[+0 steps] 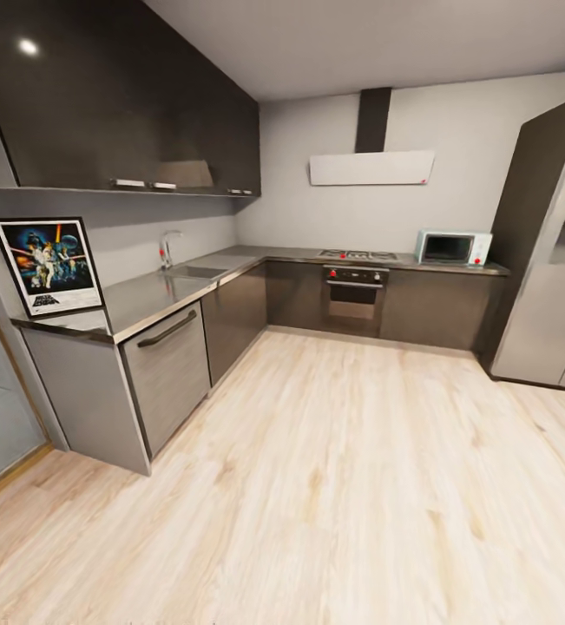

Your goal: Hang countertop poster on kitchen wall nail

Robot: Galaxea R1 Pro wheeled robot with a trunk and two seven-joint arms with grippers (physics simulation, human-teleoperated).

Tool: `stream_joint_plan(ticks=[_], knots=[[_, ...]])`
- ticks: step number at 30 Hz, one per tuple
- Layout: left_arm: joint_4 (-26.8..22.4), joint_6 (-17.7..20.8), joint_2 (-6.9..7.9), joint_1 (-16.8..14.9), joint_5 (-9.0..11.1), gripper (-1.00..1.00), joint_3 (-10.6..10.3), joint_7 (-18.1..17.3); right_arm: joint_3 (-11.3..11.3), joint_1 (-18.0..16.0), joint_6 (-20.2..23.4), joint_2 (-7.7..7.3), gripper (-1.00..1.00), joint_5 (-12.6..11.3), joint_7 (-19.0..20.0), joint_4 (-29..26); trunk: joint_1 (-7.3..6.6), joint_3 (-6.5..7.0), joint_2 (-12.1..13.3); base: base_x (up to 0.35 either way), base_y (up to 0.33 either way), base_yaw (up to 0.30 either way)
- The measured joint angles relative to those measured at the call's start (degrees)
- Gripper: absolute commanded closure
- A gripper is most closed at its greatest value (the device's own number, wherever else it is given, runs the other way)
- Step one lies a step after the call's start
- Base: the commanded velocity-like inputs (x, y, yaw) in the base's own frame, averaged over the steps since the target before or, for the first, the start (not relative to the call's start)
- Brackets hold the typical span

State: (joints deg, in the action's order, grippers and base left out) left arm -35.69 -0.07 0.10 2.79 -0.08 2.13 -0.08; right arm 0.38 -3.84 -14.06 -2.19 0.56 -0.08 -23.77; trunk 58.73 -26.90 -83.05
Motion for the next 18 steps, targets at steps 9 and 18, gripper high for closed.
stream_joint_plan(ticks=[9,18], knots=[[0.00,0.00,0.00,0.00,0.00,-1.00,0.00,0.07,-0.04,0.00,0.08,0.00,-1.00,0.00,0.00,0.00,0.00,0.00,0.00,0.000,0.002,0.280],[0.00,0.00,0.00,0.00,0.00,-1.00,0.00,0.05,-0.03,0.02,0.08,0.00,-1.00,0.00,0.00,0.00,0.00,0.00,0.00,0.000,0.000,0.280]])
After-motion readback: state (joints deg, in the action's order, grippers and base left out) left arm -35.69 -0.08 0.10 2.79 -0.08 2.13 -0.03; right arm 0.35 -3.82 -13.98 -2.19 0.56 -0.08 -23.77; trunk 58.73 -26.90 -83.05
